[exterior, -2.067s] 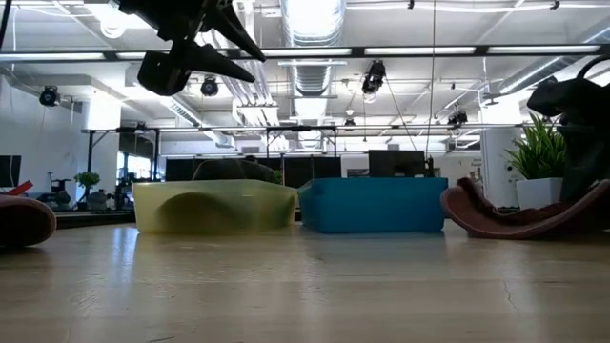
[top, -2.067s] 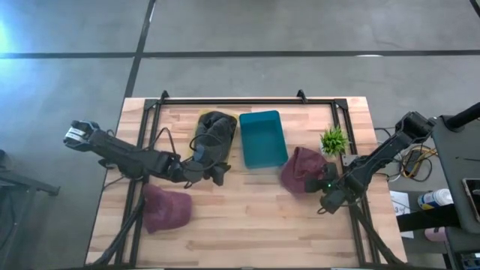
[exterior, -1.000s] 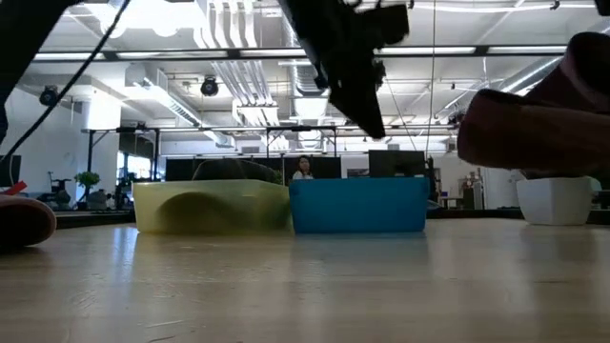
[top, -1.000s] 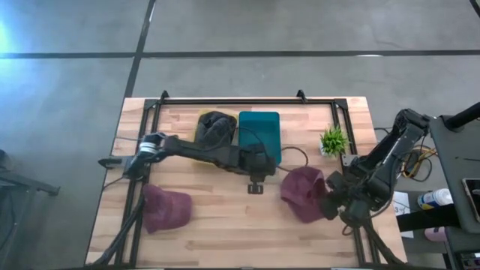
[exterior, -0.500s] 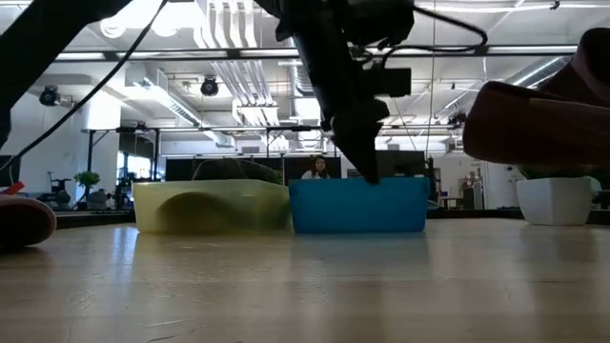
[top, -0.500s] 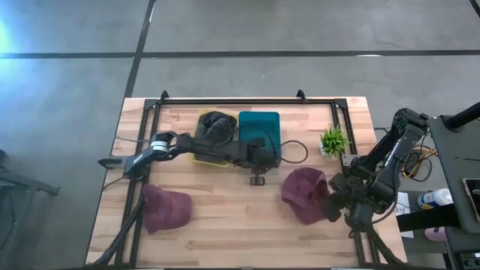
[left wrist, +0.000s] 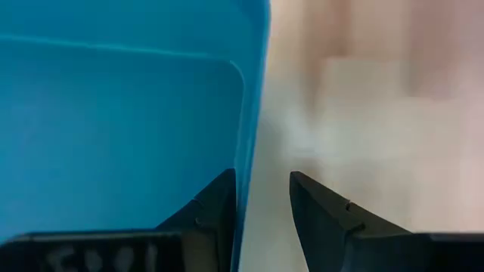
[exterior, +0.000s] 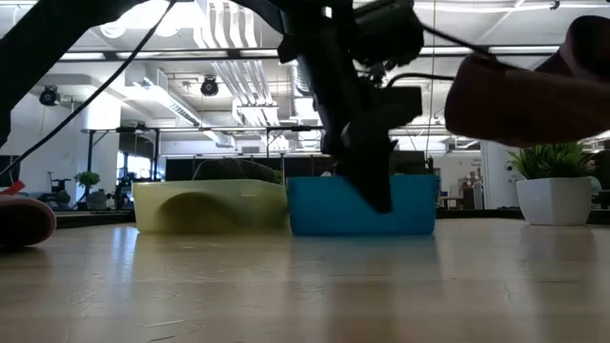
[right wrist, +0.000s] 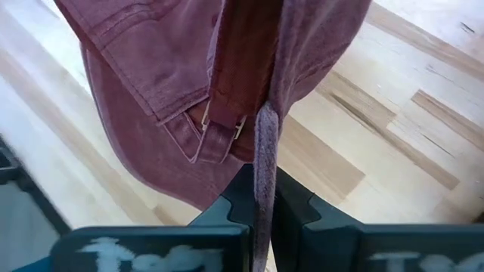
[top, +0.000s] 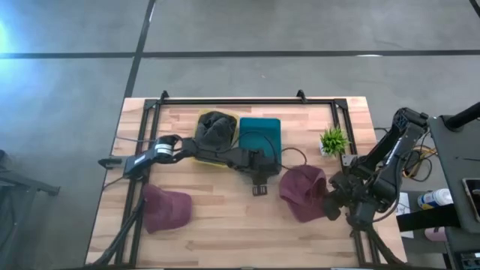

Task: Pick & Place hat
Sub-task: Put the top red cap into the blue bin

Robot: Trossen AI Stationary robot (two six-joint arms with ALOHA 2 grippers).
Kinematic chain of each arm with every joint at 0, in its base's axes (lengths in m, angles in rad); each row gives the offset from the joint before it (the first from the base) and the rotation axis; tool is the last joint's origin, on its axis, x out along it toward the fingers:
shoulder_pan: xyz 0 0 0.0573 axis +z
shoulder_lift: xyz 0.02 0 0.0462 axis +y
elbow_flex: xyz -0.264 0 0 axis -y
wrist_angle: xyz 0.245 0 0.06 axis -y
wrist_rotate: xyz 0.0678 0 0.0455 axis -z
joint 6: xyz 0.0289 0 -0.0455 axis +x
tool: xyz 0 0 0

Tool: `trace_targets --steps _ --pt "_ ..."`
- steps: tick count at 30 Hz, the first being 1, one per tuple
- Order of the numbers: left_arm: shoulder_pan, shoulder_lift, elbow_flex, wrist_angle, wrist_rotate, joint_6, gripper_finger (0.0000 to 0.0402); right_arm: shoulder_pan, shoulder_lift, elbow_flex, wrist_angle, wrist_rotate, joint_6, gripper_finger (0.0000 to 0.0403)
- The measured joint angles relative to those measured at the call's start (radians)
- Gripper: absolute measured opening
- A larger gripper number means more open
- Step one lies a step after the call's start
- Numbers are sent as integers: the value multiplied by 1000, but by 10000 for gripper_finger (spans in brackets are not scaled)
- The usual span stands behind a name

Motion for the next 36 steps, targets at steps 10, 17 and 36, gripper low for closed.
trace_targets --steps 10,17,36 --pt "-113 -35 37 80 72 -159 117 0 -29 3 -47 -1 6 13" --pt "-167 -113 52 65 32 -173 117 0 -42 3 -44 26 6 13" --pt "-219 -475 -43 -123 -524 -515 117 -34 -134 -60 322 573 -152 13"
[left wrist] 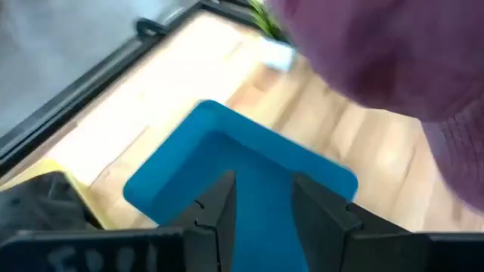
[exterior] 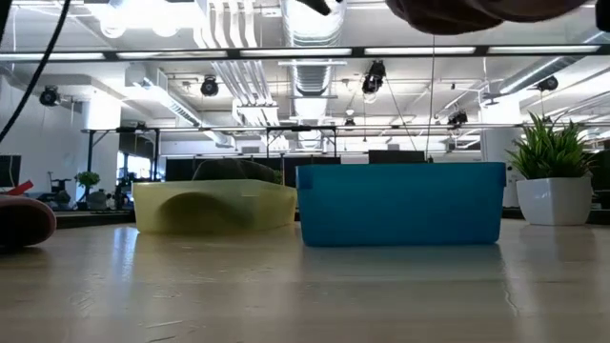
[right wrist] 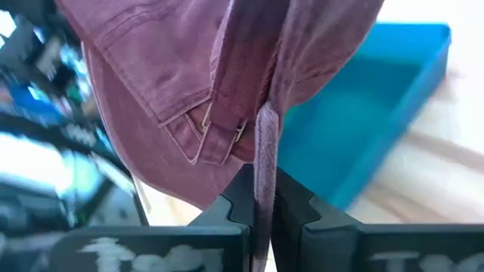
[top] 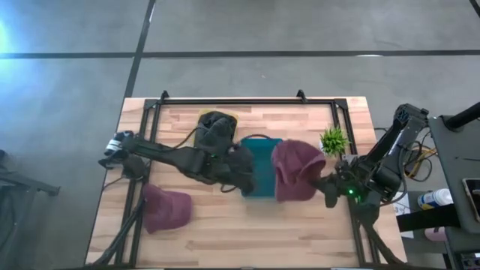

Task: Pick & Place hat
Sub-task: Put the top red cap into the blue bin

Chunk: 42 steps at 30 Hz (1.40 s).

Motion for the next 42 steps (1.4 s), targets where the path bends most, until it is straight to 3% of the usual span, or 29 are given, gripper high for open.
trace_targets --steps 3,6,10,16,20,27,32,37,42 --pt "-2 -61 -92 149 17 -70 117 -8 -21 -47 99 92 -31 13" --pt "-2 -120 -211 412 96 -84 117 -9 -38 -85 180 158 -53 13" --pt "18 -189 -386 725 205 -80 117 -9 -48 -100 248 185 -88 13" --pt "60 -263 -645 1123 337 -207 117 -9 -60 -101 409 186 -236 13" --pt "54 -294 -757 1408 400 -221 117 -29 -60 -101 445 223 -242 13" --pt "-7 -310 -786 1359 264 -199 117 -111 -50 -101 450 191 -224 13" --pt "-35 -314 -734 1140 156 -151 117 -166 -45 -101 481 104 -259 13" --pt "-36 -310 -643 973 141 -72 117 -203 -44 -101 495 94 -288 13" --pt "-35 -302 -584 930 136 8 117 -238 -44 -101 494 64 -300 13"
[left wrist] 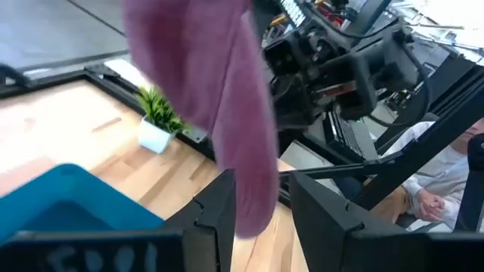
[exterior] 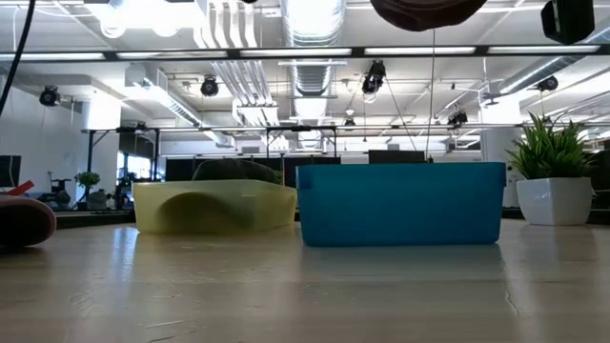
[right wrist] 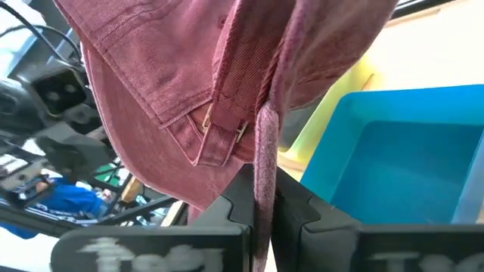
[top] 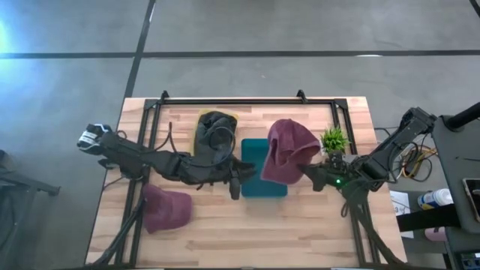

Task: Pick & Place hat
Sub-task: Put the top red cap into the blue bin

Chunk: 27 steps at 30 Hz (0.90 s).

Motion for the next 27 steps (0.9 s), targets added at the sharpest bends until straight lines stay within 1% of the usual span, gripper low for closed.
trace_targets --steps 4,9,14,23,27 --pt "1 10 15 -14 -3 36 117 -33 0 0 0 -42 -29 13" --pt "11 28 13 -9 -12 42 117 -63 0 0 1 -55 -42 13" --pt "31 51 13 -17 -12 52 117 -91 0 0 7 -104 -67 13" --pt "71 83 13 -15 -11 70 117 -92 0 0 32 -107 -85 13" --pt "81 98 17 -15 -11 101 115 -92 0 0 52 -112 -104 13"
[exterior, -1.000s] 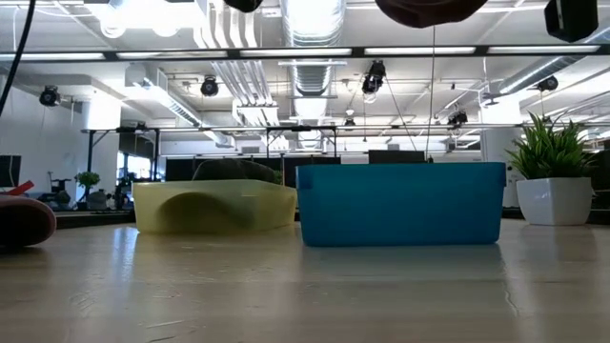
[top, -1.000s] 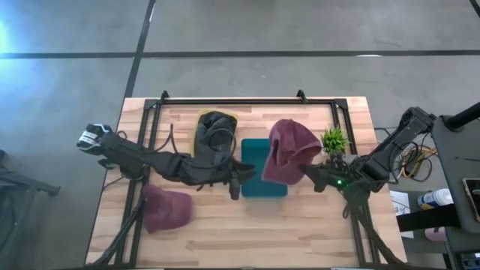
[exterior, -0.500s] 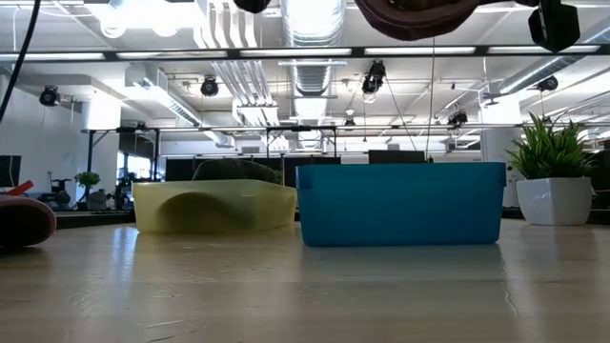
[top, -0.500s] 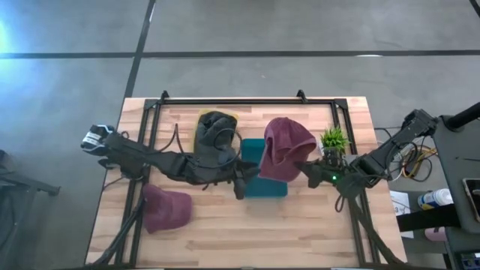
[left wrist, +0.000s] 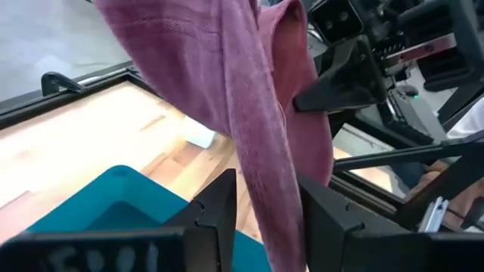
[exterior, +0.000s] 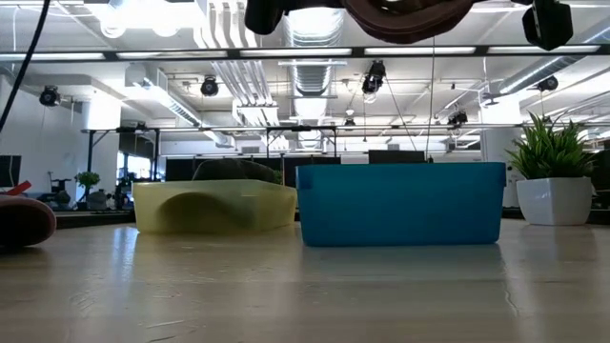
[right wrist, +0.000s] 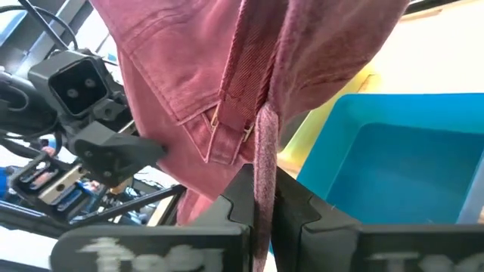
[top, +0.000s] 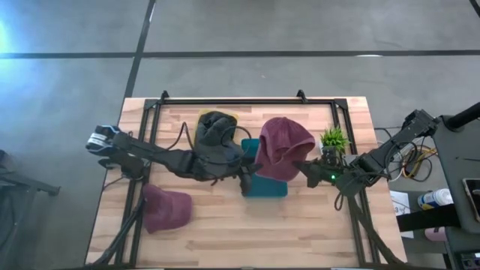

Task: Pick & Place hat
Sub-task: Put the top red cap into the blue bin

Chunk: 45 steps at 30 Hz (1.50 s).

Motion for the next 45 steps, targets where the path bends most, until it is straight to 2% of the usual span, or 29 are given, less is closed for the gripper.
trace_targets --steps 3,8,10,17,21,24,29,33,38,41,45 --pt "1 7 7 -1 0 25 97 0 0 0 2 -3 -1 13" --pt "4 7 8 -32 -22 26 22 2 -2 0 7 -5 -22 15" --pt "5 7 13 -45 -33 27 11 2 -4 0 6 -28 -39 26" --pt "16 6 24 -125 -59 34 5 12 -33 1 3 -137 -95 128" --pt "19 -11 24 -184 -153 13 5 37 -71 1 -8 -146 -164 186" --pt "10 -36 25 -217 -277 51 5 58 -107 1 -95 -150 -104 209" --pt "-24 -39 116 -439 -504 314 5 72 -157 1 -268 -143 156 218" --pt "-29 1 211 -579 -597 560 5 54 -201 1 -221 -138 207 219" --pt "-33 73 276 -560 -699 992 5 15 -254 1 -66 -142 177 219" --pt "-41 122 281 -506 -711 1228 5 -13 -275 1 -17 -143 172 219" --pt "-61 184 271 -375 -716 1460 5 -56 -284 1 10 -143 207 219"
